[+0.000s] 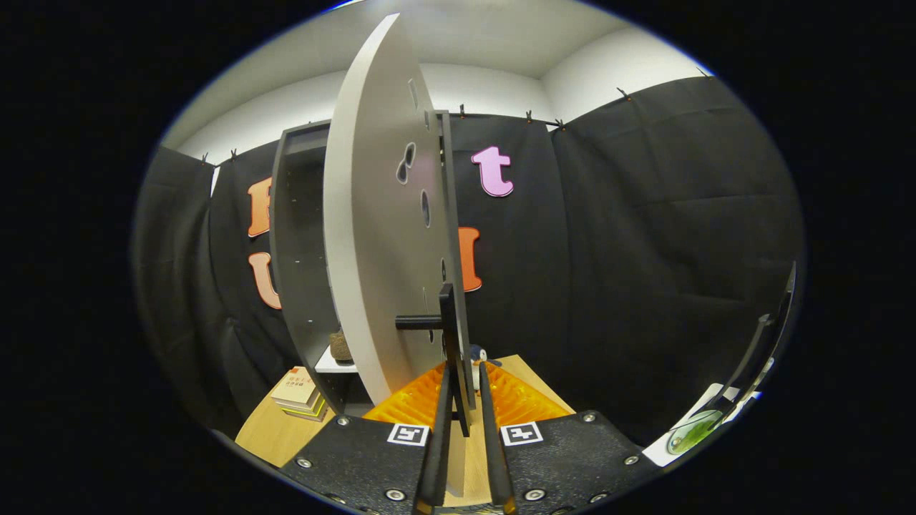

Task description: Open the shoe cabinet door, grab the shoes and put them into the shoe cabinet, then close the shoe cabinet door.

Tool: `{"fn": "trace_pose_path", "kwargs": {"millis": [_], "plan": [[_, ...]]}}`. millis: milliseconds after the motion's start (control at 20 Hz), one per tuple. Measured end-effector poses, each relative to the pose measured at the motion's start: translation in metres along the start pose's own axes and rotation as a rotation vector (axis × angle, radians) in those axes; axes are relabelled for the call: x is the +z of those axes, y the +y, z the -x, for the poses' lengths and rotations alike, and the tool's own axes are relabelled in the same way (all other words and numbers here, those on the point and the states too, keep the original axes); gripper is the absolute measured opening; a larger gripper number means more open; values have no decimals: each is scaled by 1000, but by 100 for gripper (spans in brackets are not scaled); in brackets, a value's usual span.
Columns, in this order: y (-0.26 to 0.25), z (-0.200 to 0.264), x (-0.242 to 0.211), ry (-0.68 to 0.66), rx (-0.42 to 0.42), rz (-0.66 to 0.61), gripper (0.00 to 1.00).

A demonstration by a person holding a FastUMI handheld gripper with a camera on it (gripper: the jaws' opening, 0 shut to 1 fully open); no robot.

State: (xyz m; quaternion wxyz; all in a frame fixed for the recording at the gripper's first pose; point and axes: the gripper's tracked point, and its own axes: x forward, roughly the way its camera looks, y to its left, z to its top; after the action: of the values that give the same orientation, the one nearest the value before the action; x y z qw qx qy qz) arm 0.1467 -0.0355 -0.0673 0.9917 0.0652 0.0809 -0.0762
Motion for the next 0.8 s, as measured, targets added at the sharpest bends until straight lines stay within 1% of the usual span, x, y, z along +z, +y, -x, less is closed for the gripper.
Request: {"fn": "trace_pose_path", "kwargs": {"millis": [350, 450, 650, 800], "plan": [[-7, 2, 3, -17, -74, -3, 23], [-8, 3, 6, -25, -102, -3, 22], [-22, 0, 4, -31, -158, 3, 21], [-48, 4, 6, -27, -198, 7, 21]]}}
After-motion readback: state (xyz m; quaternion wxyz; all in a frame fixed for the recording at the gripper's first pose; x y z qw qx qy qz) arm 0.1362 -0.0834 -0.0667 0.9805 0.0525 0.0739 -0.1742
